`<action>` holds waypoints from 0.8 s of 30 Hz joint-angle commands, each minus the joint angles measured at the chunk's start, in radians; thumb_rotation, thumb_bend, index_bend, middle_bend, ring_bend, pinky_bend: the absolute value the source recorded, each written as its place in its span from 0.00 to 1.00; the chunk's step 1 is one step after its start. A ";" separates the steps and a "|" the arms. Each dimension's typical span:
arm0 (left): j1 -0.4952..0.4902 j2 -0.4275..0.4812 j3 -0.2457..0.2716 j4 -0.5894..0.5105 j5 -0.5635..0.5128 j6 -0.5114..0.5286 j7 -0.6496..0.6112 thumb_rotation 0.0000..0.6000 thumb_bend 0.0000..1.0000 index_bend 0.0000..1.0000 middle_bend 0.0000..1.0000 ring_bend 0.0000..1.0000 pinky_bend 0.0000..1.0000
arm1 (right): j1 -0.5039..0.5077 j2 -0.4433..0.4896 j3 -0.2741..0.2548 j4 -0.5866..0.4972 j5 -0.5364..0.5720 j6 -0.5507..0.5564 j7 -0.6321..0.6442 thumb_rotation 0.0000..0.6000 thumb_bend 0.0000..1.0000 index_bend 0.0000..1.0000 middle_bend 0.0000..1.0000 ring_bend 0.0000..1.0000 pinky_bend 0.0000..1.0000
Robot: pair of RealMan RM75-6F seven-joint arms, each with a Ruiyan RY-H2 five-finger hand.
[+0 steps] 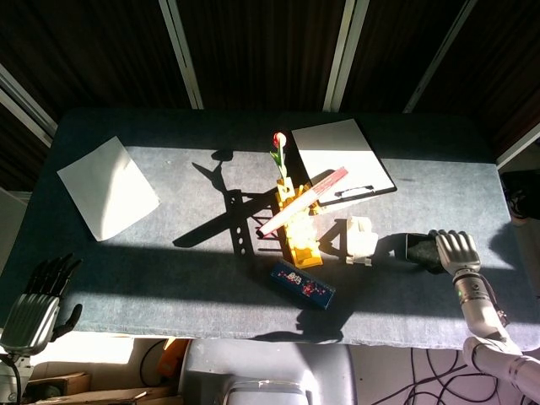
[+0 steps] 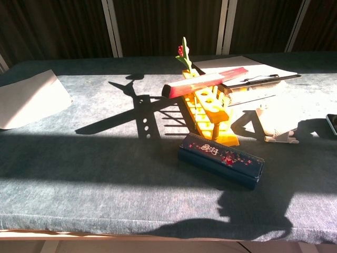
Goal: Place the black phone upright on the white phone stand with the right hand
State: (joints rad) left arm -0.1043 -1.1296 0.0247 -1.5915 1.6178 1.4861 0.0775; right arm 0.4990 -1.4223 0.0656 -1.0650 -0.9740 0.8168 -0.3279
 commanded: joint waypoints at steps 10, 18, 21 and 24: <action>-0.001 0.001 0.000 0.001 -0.001 -0.003 -0.004 1.00 0.40 0.00 0.00 0.00 0.03 | -0.010 0.026 -0.032 -0.050 -0.160 0.163 -0.118 1.00 0.44 0.89 0.61 0.46 0.38; -0.004 -0.002 0.000 0.000 -0.003 -0.009 0.004 1.00 0.40 0.00 0.00 0.00 0.03 | 0.004 0.079 -0.066 -0.105 -0.390 0.427 -0.435 1.00 0.44 0.89 0.61 0.46 0.38; -0.007 -0.004 0.001 -0.001 -0.003 -0.014 0.008 1.00 0.40 0.00 0.00 0.00 0.03 | 0.020 0.098 -0.076 -0.119 -0.469 0.477 -0.538 1.00 0.44 0.89 0.61 0.47 0.39; -0.007 -0.004 0.002 -0.002 -0.001 -0.015 0.009 1.00 0.40 0.00 0.00 0.00 0.03 | 0.045 0.117 -0.095 -0.112 -0.575 0.519 -0.643 1.00 0.44 0.89 0.61 0.48 0.39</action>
State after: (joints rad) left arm -0.1117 -1.1332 0.0262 -1.5933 1.6164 1.4711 0.0866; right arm 0.5166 -1.3354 -0.0058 -1.1674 -1.4471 1.2699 -0.8727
